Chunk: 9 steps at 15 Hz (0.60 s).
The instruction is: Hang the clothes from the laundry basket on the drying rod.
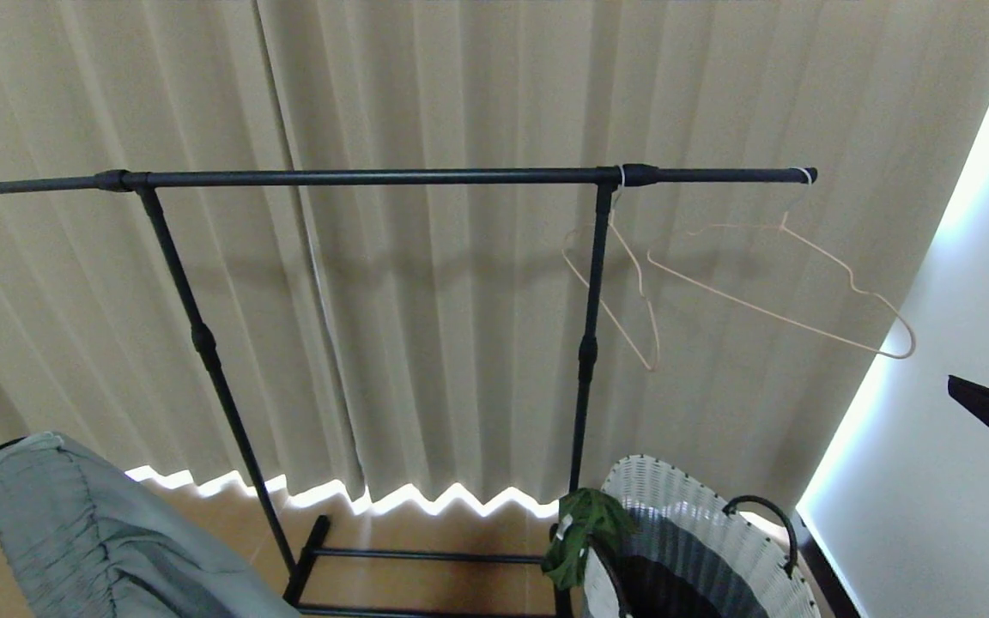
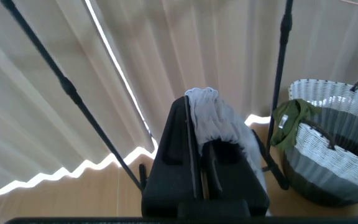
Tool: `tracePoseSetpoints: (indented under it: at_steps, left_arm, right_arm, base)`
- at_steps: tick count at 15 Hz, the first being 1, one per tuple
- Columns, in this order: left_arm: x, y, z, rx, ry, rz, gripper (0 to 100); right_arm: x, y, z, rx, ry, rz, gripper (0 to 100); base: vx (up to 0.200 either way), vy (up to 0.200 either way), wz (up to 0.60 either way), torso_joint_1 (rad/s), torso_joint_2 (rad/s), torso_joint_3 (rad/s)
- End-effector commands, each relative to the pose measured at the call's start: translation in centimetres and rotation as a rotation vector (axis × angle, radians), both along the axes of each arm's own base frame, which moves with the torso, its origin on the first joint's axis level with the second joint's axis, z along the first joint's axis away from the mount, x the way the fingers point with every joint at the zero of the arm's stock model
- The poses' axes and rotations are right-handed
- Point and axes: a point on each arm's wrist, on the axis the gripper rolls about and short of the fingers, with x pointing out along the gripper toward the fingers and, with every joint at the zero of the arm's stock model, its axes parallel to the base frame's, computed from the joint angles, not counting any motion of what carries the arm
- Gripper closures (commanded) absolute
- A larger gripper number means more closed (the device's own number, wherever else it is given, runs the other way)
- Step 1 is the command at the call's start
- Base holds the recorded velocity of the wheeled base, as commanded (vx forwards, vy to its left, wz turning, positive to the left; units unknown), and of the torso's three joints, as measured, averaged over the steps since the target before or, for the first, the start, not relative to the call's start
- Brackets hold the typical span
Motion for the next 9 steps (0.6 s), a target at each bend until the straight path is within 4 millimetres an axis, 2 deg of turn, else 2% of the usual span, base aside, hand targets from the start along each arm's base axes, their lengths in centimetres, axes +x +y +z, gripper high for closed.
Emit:
tracePoseSetpoints:
  at_steps: [1, 2, 9]
  left_arm:
    - [0.06, -0.01, -0.03, 0.000, 0.003, 0.000, 100]
    - [0.05, 0.00, -0.04, 0.000, 0.005, 0.001, 100]
    - [0.06, -0.01, -0.07, 0.003, 0.004, -0.001, 100]
  right_arm:
    - [0.02, -0.02, 0.04, -0.001, -0.002, -0.001, 0]
    - [0.02, -0.02, 0.04, -0.001, -0.002, -0.001, 0]
    - [0.08, -0.03, -0.02, -0.001, 0.003, -0.001, 0]
  base:
    - [0.000, 0.000, 0.00, 0.000, 0.00, 0.000]
    - [0.000, 0.000, 0.00, 0.000, 0.00, 0.000]
    - [0.200, 0.000, 0.00, -0.001, 0.00, 0.002]
